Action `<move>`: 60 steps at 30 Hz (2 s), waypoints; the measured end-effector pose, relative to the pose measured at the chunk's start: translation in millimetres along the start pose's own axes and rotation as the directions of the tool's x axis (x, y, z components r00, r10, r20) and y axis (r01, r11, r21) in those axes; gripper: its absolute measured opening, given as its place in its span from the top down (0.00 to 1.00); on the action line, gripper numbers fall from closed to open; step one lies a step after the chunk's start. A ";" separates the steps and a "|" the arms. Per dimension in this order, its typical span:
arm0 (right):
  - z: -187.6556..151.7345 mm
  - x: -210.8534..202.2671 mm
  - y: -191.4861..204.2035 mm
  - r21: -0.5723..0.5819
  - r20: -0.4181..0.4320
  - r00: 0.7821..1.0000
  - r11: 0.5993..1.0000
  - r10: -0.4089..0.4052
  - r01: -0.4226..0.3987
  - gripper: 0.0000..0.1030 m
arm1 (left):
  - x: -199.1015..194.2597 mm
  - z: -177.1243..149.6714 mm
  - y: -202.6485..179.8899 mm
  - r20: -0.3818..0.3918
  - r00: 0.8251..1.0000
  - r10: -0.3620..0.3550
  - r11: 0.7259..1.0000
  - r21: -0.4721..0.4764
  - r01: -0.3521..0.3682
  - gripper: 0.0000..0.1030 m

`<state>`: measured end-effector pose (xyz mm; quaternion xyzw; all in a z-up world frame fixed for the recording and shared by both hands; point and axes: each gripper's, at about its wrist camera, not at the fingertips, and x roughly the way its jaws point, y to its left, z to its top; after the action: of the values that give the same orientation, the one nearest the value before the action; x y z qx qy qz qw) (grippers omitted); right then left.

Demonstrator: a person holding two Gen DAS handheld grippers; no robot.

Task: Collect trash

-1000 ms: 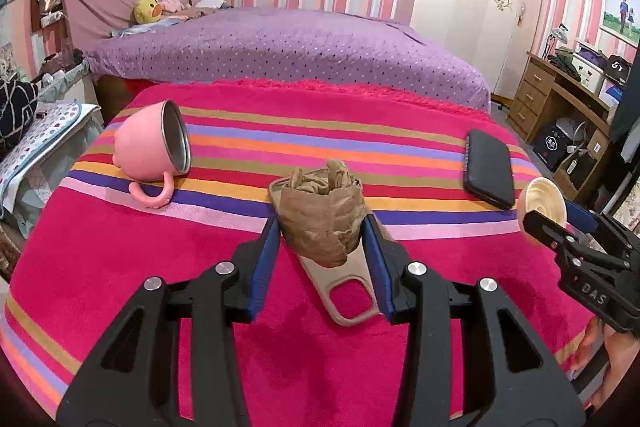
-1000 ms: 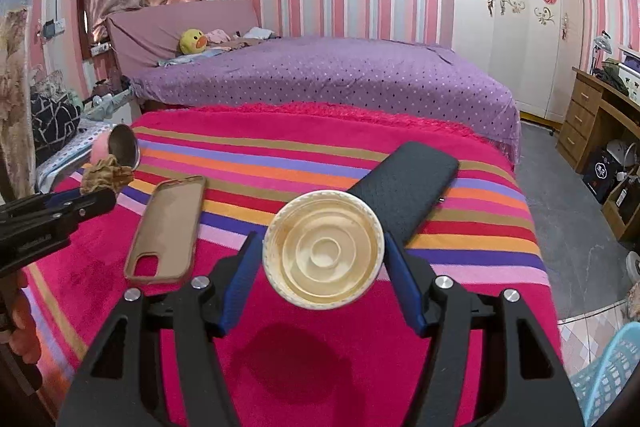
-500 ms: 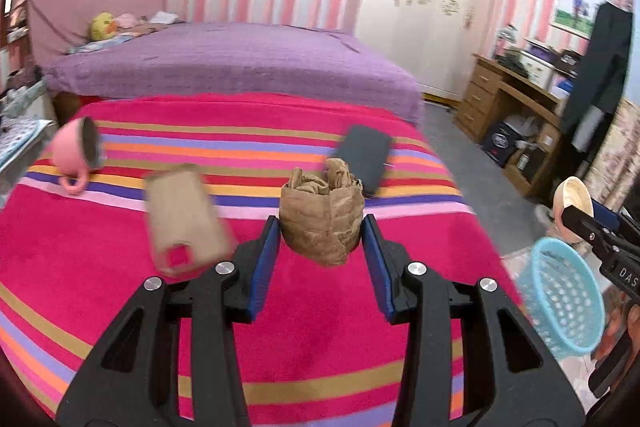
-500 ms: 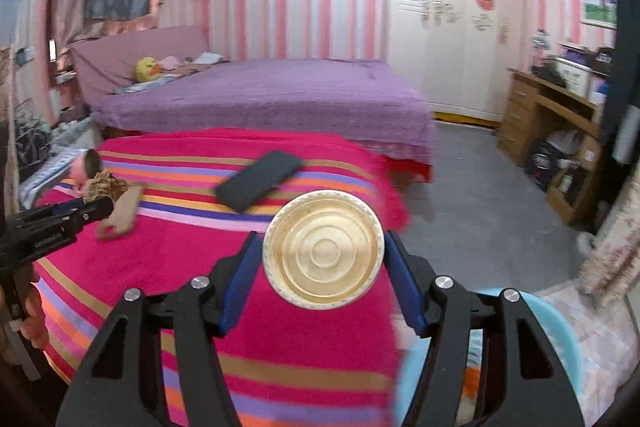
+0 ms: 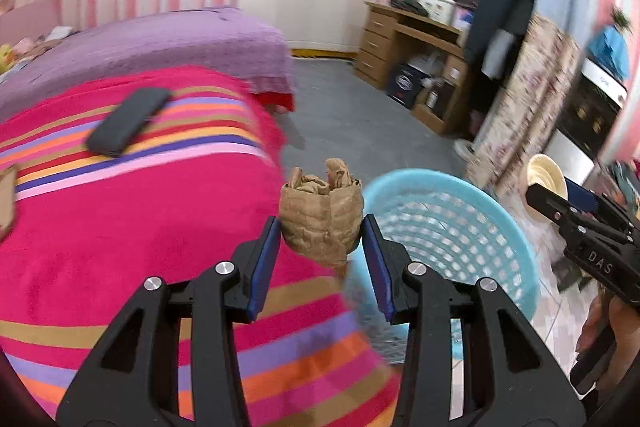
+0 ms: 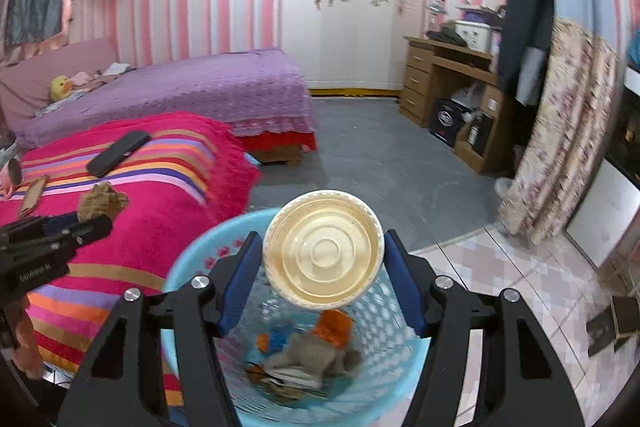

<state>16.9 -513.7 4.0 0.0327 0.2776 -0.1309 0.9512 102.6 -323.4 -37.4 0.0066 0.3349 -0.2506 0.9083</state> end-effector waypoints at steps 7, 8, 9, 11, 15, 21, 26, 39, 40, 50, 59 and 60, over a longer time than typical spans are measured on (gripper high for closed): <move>-17.6 12.0 -35.5 0.050 -0.018 0.999 0.998 -0.029 0.030 0.40 | 43.9 -6.1 -53.0 -0.077 0.996 -0.044 0.998 0.051 0.048 0.59; -20.1 13.3 -38.8 0.057 -0.019 0.999 0.998 -0.030 0.031 0.40 | 47.5 -6.1 -57.7 -0.085 0.995 -0.045 0.997 0.055 0.050 0.59; -23.0 13.4 -41.4 0.060 -0.020 0.999 0.998 -0.030 0.031 0.40 | 52.1 -7.1 -63.3 -0.095 0.994 -0.047 0.997 0.061 0.053 0.58; -25.5 16.3 -44.3 0.066 -0.024 0.999 0.997 -0.031 0.033 0.40 | 57.9 -7.9 -73.0 -0.109 0.993 -0.048 0.996 0.071 0.056 0.54; -31.6 18.4 -47.4 0.069 -0.028 0.999 0.997 -0.030 0.032 0.40 | 54.2 -5.8 -74.3 -0.096 0.995 -0.027 0.994 0.100 0.036 0.21; -36.5 22.8 -45.9 0.076 -0.029 0.999 0.997 -0.022 0.024 0.40 | 33.5 1.6 -52.3 -0.050 0.999 0.011 0.993 0.114 -0.005 0.11; -37.6 31.2 -35.8 0.071 -0.035 0.999 0.997 -0.015 0.018 0.40 | 16.0 5.0 -33.1 0.000 0.997 0.071 0.992 0.102 -0.071 0.08; -26.0 22.7 -10.6 0.086 -0.007 0.998 0.994 -0.061 0.061 0.06 | -34.3 10.9 6.9 0.063 0.993 0.102 0.992 0.065 -0.106 0.05; -24.8 18.5 -7.4 0.087 -0.005 0.998 0.994 -0.062 0.063 0.06 | -39.0 10.5 10.5 0.067 0.992 0.107 0.992 0.064 -0.111 0.05; -12.1 -51.3 60.9 0.111 0.088 0.996 0.994 0.014 -0.024 0.04 | -113.4 -9.0 63.5 0.129 0.982 0.135 0.989 0.050 -0.142 0.05; -23.0 -104.5 152.1 0.018 0.164 0.981 0.994 0.105 -0.110 0.04 | -175.0 -41.9 108.5 0.148 0.975 0.167 0.985 0.028 -0.173 0.05; -24.4 -108.0 156.7 0.014 0.170 0.979 0.993 0.110 -0.114 0.04 | -178.5 -44.7 112.6 0.149 0.975 0.167 0.985 0.021 -0.172 0.05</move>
<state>-41.6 -334.5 39.7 0.0482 0.1919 -0.0829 0.9767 11.2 -136.4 19.6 0.0323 0.2609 -0.1776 0.9483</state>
